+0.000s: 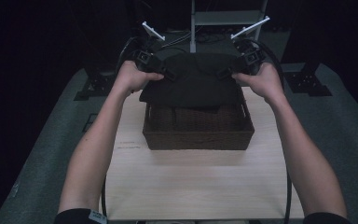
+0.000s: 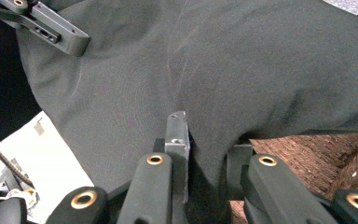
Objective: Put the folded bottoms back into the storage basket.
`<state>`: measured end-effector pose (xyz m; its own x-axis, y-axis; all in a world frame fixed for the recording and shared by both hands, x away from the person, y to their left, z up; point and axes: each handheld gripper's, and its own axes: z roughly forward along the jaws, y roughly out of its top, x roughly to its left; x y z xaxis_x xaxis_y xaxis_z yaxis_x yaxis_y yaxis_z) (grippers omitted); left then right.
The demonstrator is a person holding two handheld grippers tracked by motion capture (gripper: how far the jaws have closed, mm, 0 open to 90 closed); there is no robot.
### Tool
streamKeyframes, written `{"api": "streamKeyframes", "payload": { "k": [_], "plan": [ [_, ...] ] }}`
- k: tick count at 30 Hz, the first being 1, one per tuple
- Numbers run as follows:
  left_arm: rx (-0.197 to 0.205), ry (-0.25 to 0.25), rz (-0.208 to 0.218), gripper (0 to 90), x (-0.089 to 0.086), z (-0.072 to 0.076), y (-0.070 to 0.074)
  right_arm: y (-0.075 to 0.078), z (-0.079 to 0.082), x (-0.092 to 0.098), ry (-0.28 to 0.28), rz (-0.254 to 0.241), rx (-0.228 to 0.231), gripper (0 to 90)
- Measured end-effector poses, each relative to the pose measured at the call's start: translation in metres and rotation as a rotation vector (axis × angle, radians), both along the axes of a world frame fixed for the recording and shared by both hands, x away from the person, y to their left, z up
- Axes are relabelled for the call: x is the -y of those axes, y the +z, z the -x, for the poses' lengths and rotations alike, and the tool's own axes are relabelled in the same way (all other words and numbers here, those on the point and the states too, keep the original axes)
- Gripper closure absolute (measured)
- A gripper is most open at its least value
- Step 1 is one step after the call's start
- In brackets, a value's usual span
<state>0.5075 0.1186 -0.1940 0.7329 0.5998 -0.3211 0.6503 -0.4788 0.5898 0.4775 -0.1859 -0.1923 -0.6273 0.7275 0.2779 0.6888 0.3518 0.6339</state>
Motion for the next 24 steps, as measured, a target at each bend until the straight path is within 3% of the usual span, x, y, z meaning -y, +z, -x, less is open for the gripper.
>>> {"api": "streamKeyframes", "payload": {
  "k": [24],
  "plan": [
    [-0.025,0.041,-0.032,73.0,0.006,-0.023,-0.026,-0.02,-0.029,-0.005,-0.034,0.039,-0.045,76.2]
  ]
}}
